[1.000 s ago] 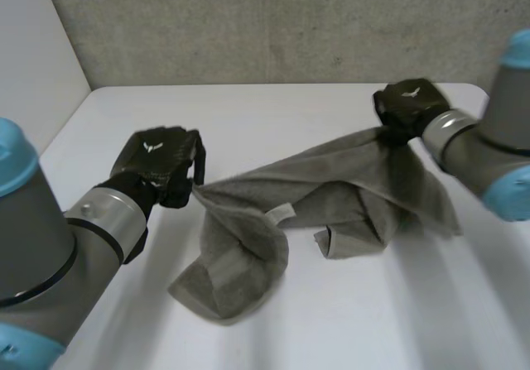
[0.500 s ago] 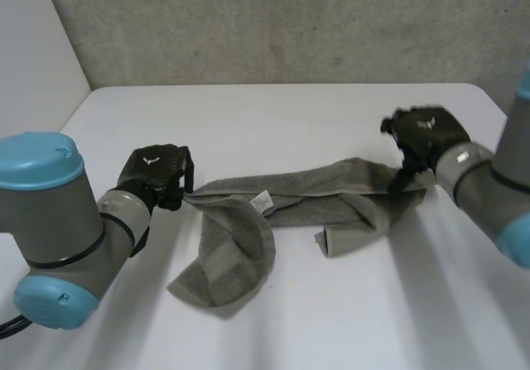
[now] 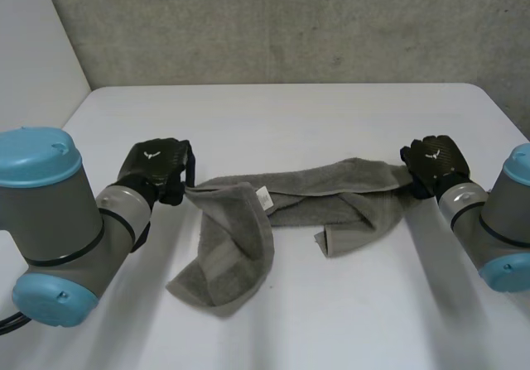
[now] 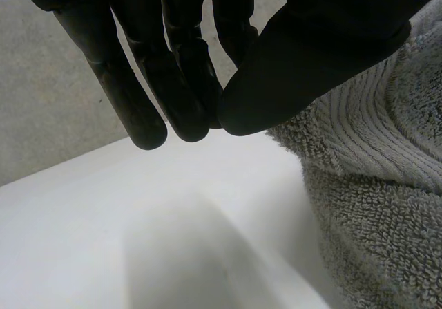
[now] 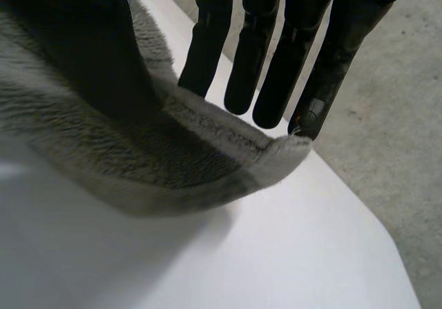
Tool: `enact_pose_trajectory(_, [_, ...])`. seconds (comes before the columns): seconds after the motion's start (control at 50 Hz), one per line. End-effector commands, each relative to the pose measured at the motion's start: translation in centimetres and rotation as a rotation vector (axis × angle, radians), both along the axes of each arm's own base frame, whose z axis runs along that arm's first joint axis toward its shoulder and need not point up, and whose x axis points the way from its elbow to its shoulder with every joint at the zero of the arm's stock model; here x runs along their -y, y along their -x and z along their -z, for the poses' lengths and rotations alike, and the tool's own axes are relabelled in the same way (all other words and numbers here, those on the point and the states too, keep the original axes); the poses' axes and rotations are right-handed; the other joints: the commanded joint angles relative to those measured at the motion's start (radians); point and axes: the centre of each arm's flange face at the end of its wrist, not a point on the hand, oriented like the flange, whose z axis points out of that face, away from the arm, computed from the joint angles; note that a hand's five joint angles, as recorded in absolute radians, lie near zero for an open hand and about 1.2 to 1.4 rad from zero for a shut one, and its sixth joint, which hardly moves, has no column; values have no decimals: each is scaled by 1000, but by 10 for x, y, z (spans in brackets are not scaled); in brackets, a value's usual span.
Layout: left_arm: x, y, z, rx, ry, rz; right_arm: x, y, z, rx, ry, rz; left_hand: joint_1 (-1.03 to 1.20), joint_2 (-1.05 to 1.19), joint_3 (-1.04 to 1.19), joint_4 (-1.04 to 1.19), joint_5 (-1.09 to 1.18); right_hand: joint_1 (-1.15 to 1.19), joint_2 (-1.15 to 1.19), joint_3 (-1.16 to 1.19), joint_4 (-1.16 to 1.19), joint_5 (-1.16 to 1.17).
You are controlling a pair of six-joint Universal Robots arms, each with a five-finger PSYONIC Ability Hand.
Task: Fold the towel.
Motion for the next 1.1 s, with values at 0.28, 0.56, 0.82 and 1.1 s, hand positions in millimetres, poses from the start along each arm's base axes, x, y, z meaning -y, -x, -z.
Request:
enact_pose_trajectory(0.28, [5,4,15,41,-42,12,3,-9,-20,-72,21,-84,201,179,180,179,184,458,445,446,446,483])
enact_pose_trajectory(0.56, [-13,-2,-95,47,224,50,-42,0,-180,-120,205,-77,201,179,180,179,184,458,445,446,446,483])
enact_pose_trajectory(0.82, [-46,-19,-171,-4,367,90,-104,10,-259,-92,196,-83,201,179,180,179,184,458,445,446,446,483])
enact_pose_trajectory(1.1, [31,-22,-55,300,80,82,-46,-22,-155,-211,-154,-167,201,179,180,179,184,458,445,446,446,483])
